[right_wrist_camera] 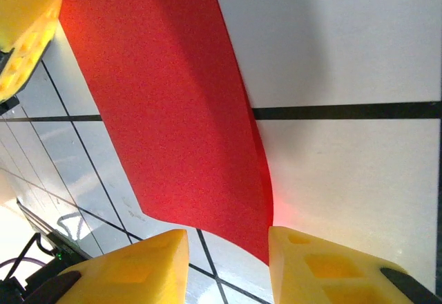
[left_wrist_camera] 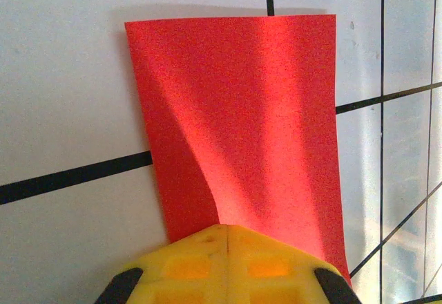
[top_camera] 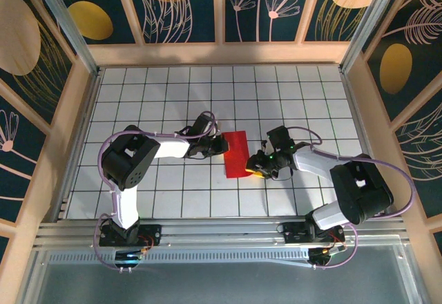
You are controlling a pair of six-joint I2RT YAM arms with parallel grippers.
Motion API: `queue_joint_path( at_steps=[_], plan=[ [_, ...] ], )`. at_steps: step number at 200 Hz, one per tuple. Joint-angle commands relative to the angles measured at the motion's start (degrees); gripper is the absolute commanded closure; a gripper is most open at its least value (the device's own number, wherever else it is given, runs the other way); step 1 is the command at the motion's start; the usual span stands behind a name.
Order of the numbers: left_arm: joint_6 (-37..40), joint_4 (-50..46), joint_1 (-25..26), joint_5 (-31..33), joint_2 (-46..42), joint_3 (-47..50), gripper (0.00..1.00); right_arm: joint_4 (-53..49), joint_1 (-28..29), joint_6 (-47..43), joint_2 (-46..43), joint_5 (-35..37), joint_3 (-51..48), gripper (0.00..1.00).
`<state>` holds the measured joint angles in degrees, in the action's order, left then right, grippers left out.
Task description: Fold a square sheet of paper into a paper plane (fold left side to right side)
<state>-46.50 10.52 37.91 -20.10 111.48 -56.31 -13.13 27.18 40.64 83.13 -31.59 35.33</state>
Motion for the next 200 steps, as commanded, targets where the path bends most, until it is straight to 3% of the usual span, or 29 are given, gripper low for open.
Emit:
queue_joint_path(
  at_steps=[1, 200],
  plan=[
    [1.4, -6.1, 0.2, 2.0, 1.5, 2.6, 1.00, 1.1, 0.5, 0.2, 0.0, -0.7, 0.1, 0.64],
    [1.2, -5.8, 0.2, 2.0, 1.2, 3.1, 1.00, 2.6, 0.5, -2.4, 5.9, 0.1, 6.3, 0.63]
  ],
)
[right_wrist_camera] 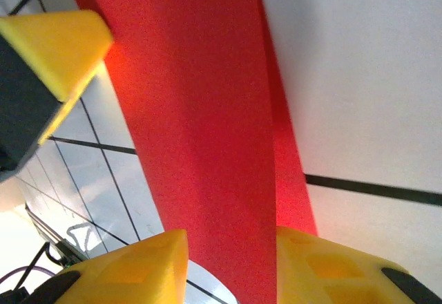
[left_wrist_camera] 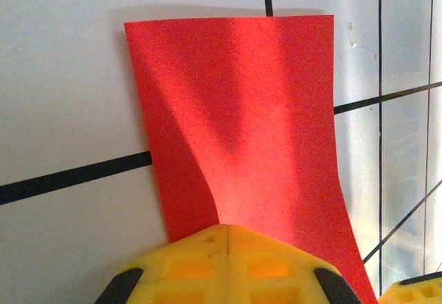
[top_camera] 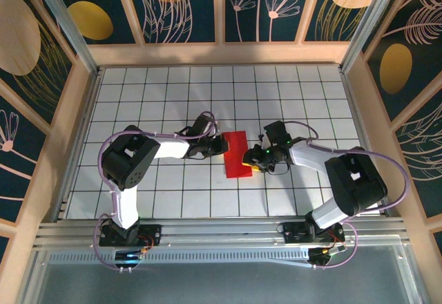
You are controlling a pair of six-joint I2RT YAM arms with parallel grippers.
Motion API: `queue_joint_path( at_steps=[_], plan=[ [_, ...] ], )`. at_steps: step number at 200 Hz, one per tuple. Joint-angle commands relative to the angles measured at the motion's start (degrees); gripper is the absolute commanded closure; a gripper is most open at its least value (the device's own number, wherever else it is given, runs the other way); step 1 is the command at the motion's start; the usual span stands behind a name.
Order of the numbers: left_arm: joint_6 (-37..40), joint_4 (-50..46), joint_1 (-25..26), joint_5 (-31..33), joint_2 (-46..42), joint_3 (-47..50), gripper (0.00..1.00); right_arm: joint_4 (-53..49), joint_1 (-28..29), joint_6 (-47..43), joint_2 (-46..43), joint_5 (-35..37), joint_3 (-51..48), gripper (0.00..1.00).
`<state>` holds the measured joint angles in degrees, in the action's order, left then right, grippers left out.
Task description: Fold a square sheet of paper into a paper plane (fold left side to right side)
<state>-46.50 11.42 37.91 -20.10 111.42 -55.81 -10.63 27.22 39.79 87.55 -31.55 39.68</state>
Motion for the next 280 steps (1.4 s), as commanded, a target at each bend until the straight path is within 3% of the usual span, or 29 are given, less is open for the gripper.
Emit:
queue_joint_path(
  at_steps=[1, 65, 171, 212, 238, 248, 280],
  plan=[
    [1.3, -6.7, 0.2, 2.1, 1.2, 2.6, 1.00, 0.2, 0.4, -1.6, 1.5, 0.1, 2.0, 0.63],
    [1.2, -6.1, 0.2, 1.7, 1.3, 2.6, 1.00, 6.6, -0.6, -0.3, 4.1, -2.4, 1.9, 0.63],
    [1.4, -5.8, 0.2, 1.4, 1.2, 2.4, 1.00, 7.6, -5.5, -5.4, 11.0, -5.4, 8.3, 0.67],
    [2.3, -5.4, 0.2, 1.3, -0.1, 1.9, 1.00, 6.6, -6.0, -6.9, 13.2, -6.2, 9.8, 0.78],
    [3.6, -6.8, 0.2, 2.2, -1.4, 0.5, 1.00, 5.8, -6.2, -7.3, 13.3, -6.1, 10.0, 0.94],
    [4.0, -7.1, 0.2, 2.9, -2.5, 0.4, 0.97, 5.3, -6.2, -7.4, 13.2, -6.0, 10.1, 1.00],
    [6.4, -7.3, 0.2, 7.2, -9.8, 1.4, 0.81, 3.6, -6.3, -6.7, 11.9, -5.5, 10.4, 1.00]
  ],
)
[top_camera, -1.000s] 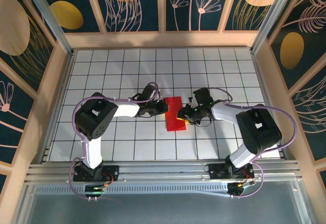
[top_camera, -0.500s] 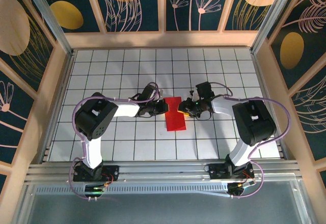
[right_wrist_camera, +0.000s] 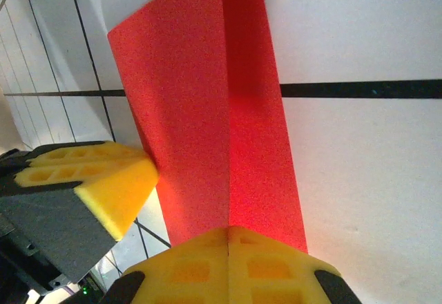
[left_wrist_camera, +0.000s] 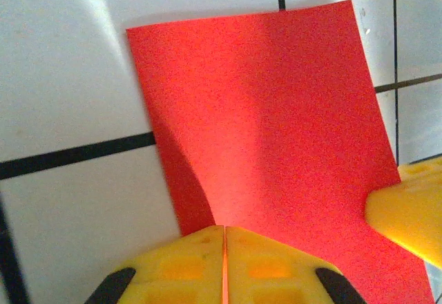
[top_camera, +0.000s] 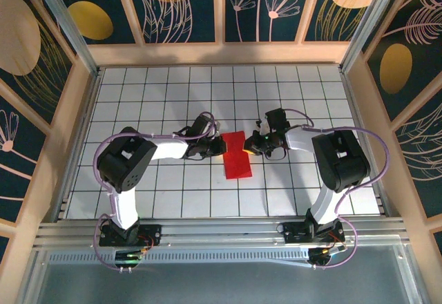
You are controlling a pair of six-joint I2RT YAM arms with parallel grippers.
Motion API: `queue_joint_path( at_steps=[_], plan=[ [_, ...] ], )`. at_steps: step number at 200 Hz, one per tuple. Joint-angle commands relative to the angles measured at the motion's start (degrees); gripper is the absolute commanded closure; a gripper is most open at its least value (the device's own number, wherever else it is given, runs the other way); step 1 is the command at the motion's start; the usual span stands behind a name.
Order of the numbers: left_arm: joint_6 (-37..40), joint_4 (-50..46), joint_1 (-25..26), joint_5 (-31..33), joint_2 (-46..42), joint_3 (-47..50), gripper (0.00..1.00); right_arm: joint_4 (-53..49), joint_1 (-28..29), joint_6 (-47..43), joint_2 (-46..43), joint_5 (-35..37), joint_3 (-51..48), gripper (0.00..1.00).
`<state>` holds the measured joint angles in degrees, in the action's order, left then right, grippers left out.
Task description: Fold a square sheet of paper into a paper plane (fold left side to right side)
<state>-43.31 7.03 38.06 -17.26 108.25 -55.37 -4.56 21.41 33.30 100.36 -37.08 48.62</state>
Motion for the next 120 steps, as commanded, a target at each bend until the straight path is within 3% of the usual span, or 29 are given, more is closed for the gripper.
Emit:
queue_joint_path(
  at_steps=[1, 37, 65, 87, 120],
  plan=[
    [3.4, -2.9, 0.1, 4.4, -7.0, 1.1, 0.81, -2.5, -0.4, -0.2, -0.9, 0.0, 1.5, 1.00],
    [12.9, -4.4, 3.0, 9.3, -19.5, 5.7, 0.64, -3.8, -0.5, 2.6, -2.1, -0.4, 1.7, 1.00],
    [19.2, -7.6, 9.9, 13.5, -25.0, 7.1, 0.57, -4.7, -0.5, 3.1, -2.2, -0.1, 1.8, 1.00],
    [22.1, -9.7, 17.2, 18.0, -24.7, 5.6, 0.53, -5.1, -0.5, 3.3, -2.0, 0.1, 1.9, 1.00],
    [25.3, -15.3, 26.5, 27.3, -17.2, -1.8, 0.46, -5.0, -0.5, 3.6, -2.1, 0.2, 1.8, 1.00]
  ],
)
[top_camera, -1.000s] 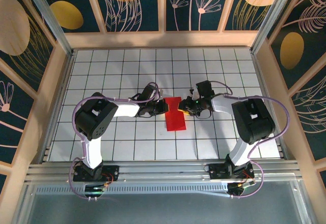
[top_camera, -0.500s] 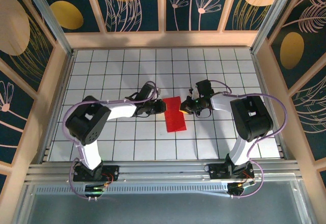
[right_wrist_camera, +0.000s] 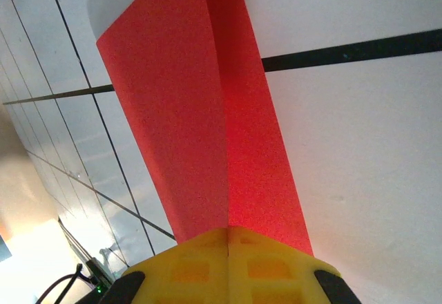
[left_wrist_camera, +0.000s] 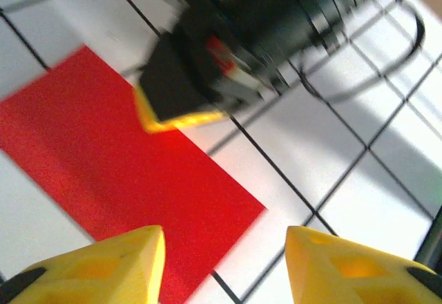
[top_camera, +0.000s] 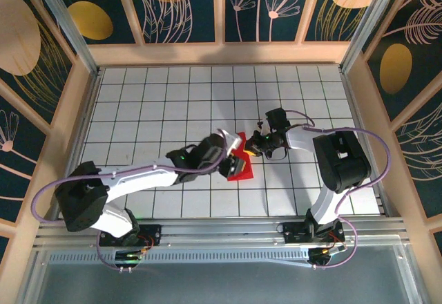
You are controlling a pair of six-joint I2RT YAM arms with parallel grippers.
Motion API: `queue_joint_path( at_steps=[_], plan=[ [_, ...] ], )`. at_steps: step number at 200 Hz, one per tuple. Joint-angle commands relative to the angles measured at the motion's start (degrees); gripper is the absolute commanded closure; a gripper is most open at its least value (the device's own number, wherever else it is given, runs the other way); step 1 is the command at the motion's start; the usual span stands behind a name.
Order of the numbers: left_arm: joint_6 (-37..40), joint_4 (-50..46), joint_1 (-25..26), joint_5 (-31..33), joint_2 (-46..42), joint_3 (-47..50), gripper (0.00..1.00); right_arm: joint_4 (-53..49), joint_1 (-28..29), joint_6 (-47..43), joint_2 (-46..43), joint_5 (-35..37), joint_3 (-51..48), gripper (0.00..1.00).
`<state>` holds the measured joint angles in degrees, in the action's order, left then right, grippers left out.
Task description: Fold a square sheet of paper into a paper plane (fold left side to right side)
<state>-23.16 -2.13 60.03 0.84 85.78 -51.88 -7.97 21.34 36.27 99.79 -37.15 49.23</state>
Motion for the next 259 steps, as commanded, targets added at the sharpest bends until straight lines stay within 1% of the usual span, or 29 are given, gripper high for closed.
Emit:
queue_joint_path(
  at_steps=[1, 18, 40, 63, 81, 97, 109, 124, 168, 177, 198, 221, 245, 259],
  plan=[
    [5.3, -6.3, 4.6, 9.4, 5.4, -5.5, 0.46, -1.6, -0.4, 0.6, -1.5, 0.2, 1.2, 1.00],
    [6.0, -8.4, 7.6, 13.4, 10.2, -8.9, 0.43, -1.6, -0.4, 0.7, -1.4, 0.2, 1.2, 1.00],
    [5.9, -11.1, 9.7, 18.2, 15.9, -12.8, 0.39, -1.6, -0.5, 0.7, -1.4, 0.1, 1.2, 1.00],
    [4.4, -12.9, 9.9, 21.8, 19.4, -15.5, 0.33, -1.6, -0.4, 0.7, -1.7, 0.1, 1.0, 1.00],
    [4.0, -13.6, 9.9, 22.9, 21.2, -16.9, 0.32, -1.4, -0.4, 0.7, -1.7, 0.1, 0.8, 1.00],
    [3.6, -14.4, 9.9, 23.6, 22.3, -17.8, 0.34, -1.5, -0.5, 0.7, -1.8, 0.1, 0.7, 1.00],
    [3.6, -14.6, 9.9, 23.8, 22.4, -17.9, 0.38, -1.5, -0.5, 0.7, -1.9, 0.2, 0.6, 1.00],
    [3.4, -14.1, 9.9, 23.6, 21.8, -17.4, 0.48, -1.5, -0.4, 0.6, -1.8, 0.5, 0.6, 1.00],
    [2.2, -11.8, 9.9, 21.7, 19.7, -15.4, 0.92, -2.8, -0.6, -0.3, -1.7, 1.6, 1.9, 1.00],
    [1.7, -11.7, 9.8, 21.7, 19.5, -15.3, 1.00, -3.1, -0.8, -0.6, -1.8, 1.6, 2.2, 0.97],
    [0.7, -10.7, 9.3, 20.2, 18.7, -14.6, 1.00, -3.8, -1.3, -1.3, -2.3, 1.7, 3.9, 0.88],
    [-0.7, -8.1, 7.5, 15.4, 16.9, -12.8, 1.00, -4.2, -2.3, -2.1, -4.2, 2.5, 5.7, 0.76],
    [-2.7, -4.2, 4.1, 7.1, 14.5, -10.0, 1.00, -4.8, -4.2, -3.0, -8.0, 4.7, 5.8, 0.64],
    [-4.1, -1.6, 2.0, 1.8, 13.7, -8.6, 1.00, -5.2, -5.7, -3.8, -10.9, 6.1, 4.3, 0.59]
  ],
)
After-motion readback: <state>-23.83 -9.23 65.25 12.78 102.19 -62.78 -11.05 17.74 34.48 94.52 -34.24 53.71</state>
